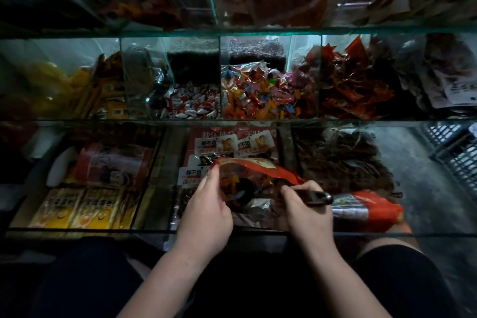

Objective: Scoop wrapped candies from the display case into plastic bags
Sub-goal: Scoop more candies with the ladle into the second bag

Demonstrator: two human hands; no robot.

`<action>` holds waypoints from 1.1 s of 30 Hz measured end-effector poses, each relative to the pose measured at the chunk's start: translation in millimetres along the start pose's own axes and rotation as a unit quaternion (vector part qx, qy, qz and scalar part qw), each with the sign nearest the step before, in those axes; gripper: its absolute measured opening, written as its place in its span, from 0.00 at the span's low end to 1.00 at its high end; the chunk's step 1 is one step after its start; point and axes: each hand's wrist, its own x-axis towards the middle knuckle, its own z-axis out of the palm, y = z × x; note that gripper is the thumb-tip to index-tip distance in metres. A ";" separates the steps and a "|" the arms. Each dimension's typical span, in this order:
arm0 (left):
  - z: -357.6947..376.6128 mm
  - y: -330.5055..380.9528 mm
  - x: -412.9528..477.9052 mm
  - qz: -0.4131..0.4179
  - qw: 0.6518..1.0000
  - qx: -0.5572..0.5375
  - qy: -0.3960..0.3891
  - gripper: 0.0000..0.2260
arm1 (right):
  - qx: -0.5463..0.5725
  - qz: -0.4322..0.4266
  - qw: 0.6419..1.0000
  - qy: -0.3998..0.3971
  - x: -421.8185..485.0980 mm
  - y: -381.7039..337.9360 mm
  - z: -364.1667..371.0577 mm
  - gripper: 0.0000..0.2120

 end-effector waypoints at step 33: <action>-2.5 47.1 25.9 0.164 0.958 0.233 0.017 0.36 | 0.282 0.019 0.959 0.013 -89.6 -137.5 -80.8 0.05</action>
